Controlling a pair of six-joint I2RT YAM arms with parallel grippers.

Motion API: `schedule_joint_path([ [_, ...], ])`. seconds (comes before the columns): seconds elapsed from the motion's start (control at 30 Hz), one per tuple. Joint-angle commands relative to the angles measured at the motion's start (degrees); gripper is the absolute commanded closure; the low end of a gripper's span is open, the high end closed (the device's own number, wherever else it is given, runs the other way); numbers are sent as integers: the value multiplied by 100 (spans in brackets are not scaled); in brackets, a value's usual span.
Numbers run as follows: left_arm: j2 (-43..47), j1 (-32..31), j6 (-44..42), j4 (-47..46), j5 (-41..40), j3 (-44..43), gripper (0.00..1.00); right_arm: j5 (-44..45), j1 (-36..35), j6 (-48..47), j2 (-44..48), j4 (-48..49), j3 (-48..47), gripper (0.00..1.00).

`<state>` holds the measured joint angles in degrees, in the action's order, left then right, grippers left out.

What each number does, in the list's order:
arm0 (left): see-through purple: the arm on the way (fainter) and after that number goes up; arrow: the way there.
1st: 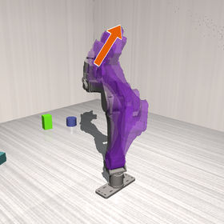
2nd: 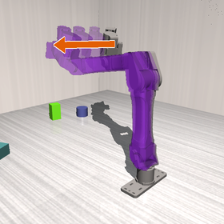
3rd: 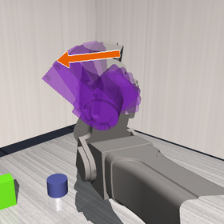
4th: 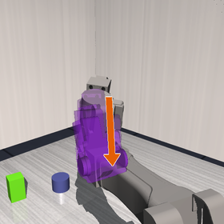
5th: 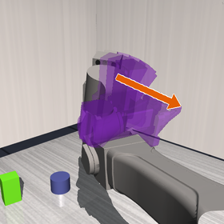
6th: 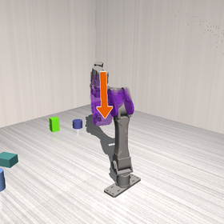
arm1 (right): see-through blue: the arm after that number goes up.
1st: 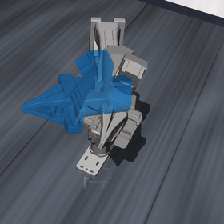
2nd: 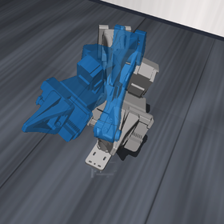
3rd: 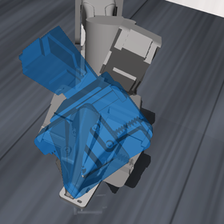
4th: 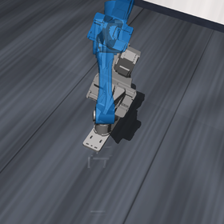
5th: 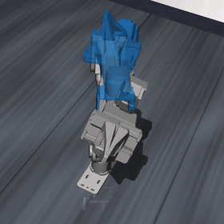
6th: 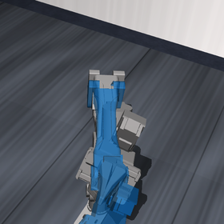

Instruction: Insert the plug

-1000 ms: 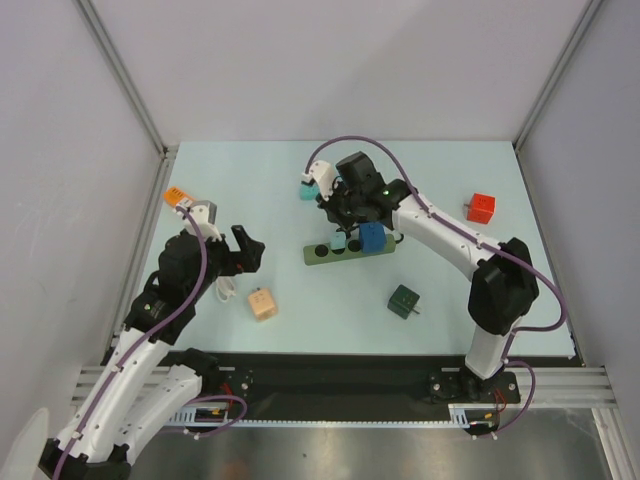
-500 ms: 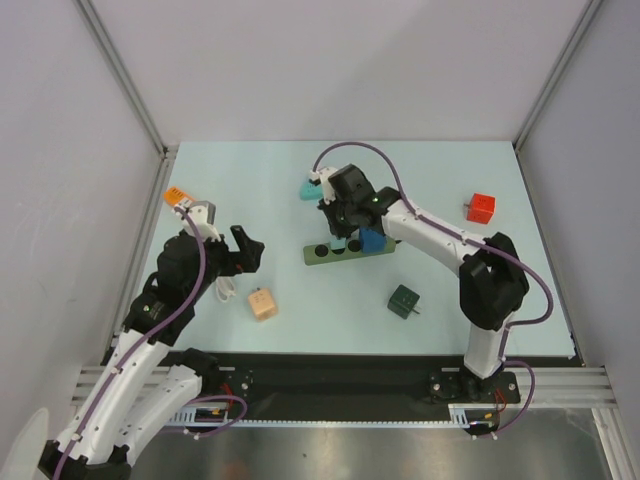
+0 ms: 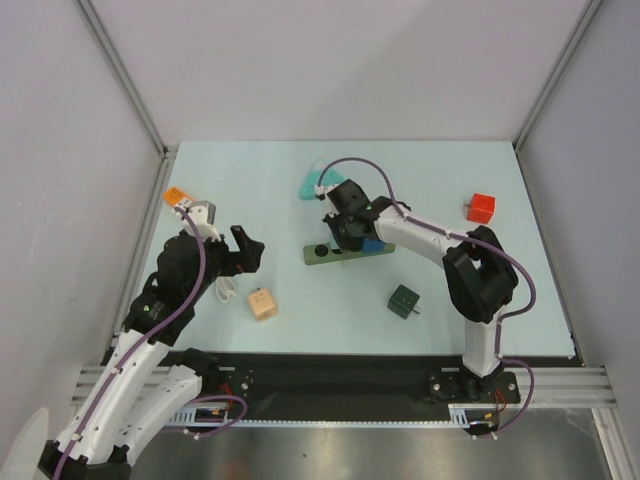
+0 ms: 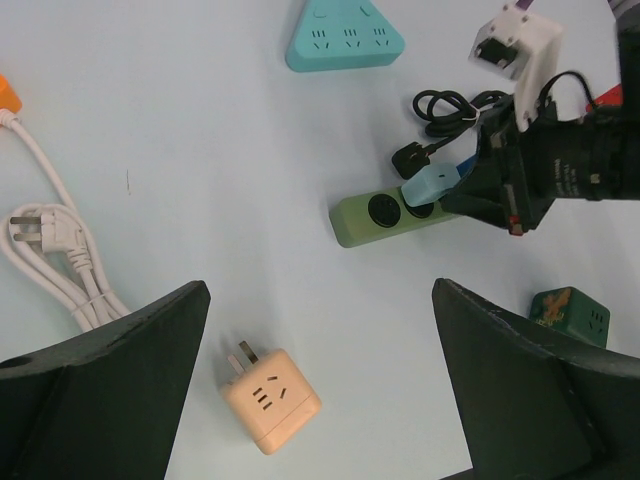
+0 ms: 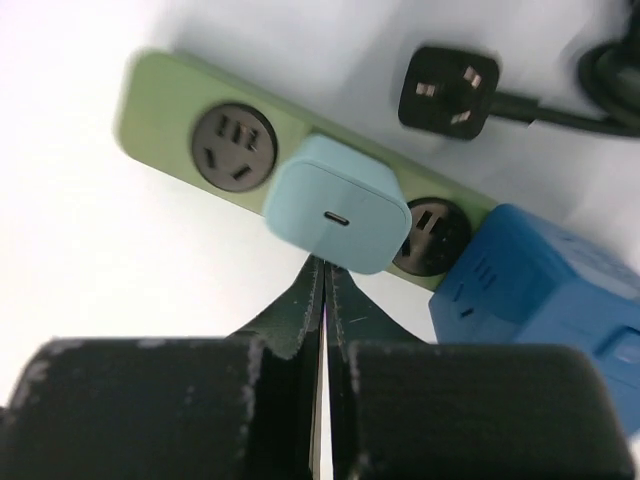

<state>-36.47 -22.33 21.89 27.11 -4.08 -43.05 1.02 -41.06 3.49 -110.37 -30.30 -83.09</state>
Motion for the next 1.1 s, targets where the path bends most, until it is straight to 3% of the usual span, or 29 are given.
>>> schedule_joint_path([
  [0.0, 35, 62, -80, -206, 74, 7, 0, -31, -7, 56, 577, -45, -549, 100],
  [0.3, 43, 71, -71, -206, 65, 16, 0, -102, 133, 117, 499, -257, -990, 100],
  [0.73, 17, 79, -88, -189, 39, -2, 0, -110, 177, 425, -47, 218, 38, 100],
  [1.07, 35, 88, -80, -189, 21, 7, 0, 57, 151, 294, 182, -63, -699, 100],
])
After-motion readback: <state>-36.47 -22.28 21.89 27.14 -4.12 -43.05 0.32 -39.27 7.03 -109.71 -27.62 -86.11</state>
